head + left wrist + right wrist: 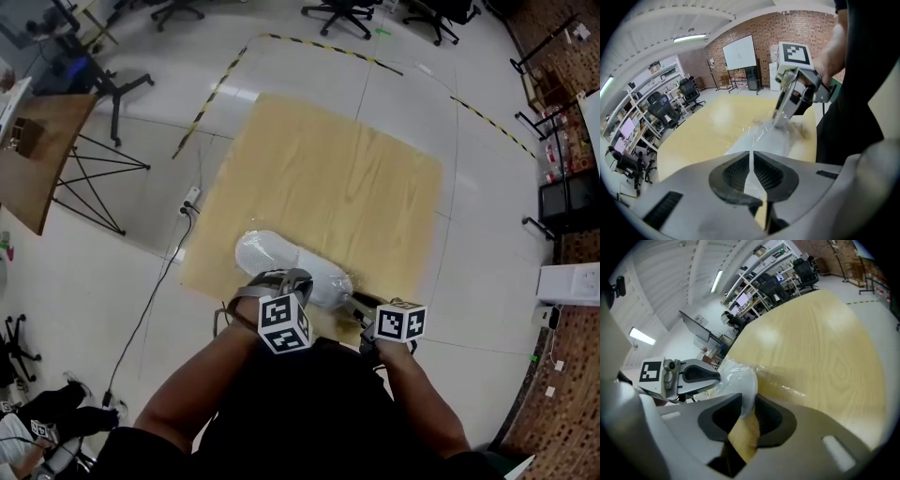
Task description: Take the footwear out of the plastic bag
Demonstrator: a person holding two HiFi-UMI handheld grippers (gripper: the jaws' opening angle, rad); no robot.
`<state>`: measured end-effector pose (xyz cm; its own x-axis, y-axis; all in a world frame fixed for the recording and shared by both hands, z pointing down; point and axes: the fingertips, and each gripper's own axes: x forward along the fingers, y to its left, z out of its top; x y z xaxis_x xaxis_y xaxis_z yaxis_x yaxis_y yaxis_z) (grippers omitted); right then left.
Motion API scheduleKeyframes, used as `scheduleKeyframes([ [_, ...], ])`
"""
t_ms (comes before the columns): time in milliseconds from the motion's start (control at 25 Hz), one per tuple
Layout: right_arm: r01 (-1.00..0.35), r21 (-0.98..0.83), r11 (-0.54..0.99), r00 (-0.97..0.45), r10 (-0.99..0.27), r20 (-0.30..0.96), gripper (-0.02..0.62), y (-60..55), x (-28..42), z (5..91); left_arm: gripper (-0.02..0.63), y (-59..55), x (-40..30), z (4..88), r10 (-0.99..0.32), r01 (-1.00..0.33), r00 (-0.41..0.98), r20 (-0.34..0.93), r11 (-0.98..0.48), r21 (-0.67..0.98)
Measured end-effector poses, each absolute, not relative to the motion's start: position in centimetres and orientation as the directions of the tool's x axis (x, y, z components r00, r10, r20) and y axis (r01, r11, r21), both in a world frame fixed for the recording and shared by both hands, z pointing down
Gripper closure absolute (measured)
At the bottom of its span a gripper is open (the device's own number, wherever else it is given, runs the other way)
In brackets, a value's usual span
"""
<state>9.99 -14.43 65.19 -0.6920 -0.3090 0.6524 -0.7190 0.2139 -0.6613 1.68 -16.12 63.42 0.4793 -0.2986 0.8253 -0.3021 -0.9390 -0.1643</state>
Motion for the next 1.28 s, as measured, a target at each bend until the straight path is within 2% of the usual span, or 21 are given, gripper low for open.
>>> scheduleKeyframes([
  [240,-0.739,-0.632,0.234,-0.67,-0.36,0.65,0.526,-14.7,13.9,63.4,0.572,-16.9,0.6,63.8,-0.314,-0.323,0.46,0.83,-0.931,-0.173],
  [600,-0.822,-0.531,0.206,-0.565,-0.421,0.71,0.526,-13.9,19.8,64.0,0.589,-17.3,0.7,64.9,-0.305,-0.236,0.414,0.858,-0.946,-0.222],
  [1280,-0.849,-0.482,0.216,-0.526,-0.422,0.738,0.522,-12.7,21.9,64.5,0.595,-18.9,-3.7,66.4,-0.346,-0.243,0.304,0.888,-0.929,-0.278],
])
